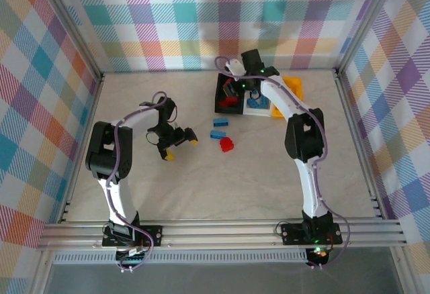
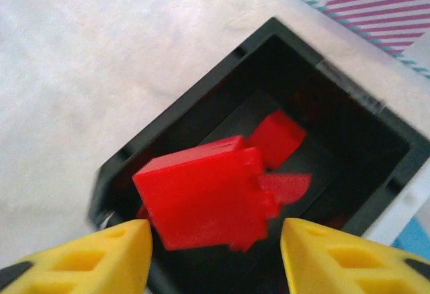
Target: Sort the legos into containers by color
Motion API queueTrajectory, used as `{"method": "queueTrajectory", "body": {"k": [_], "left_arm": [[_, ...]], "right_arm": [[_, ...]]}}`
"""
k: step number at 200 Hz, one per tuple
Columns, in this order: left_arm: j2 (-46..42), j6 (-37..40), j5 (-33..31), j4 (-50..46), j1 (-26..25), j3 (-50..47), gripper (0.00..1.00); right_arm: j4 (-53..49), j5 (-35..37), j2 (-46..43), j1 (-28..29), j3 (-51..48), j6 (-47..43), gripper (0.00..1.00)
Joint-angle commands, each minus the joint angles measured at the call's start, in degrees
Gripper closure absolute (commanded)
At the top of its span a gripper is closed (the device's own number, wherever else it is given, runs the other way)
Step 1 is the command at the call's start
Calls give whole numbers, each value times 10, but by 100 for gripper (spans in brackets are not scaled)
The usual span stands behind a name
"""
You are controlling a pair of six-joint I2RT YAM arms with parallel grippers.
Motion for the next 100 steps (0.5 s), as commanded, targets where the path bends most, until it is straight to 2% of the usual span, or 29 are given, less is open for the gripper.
{"method": "queueTrajectory", "body": {"k": [1, 19, 39, 83, 100], "left_arm": [[-20, 12, 1, -23, 3, 12, 0], [-17, 13, -1, -23, 3, 17, 0], [-7, 13, 1, -21, 3, 25, 0], [12, 7, 6, -6, 3, 41, 0], [20, -1, 12, 2, 2, 43, 0]], "right_arm": [[-53, 7, 50, -4, 64, 15, 40], [-40, -3, 29, -4, 45, 20, 39], [-23, -4, -35, -1, -39, 14, 39], [-15, -52, -228, 47, -347, 20, 39], [-12, -71, -268, 65, -435, 33, 38]]}}
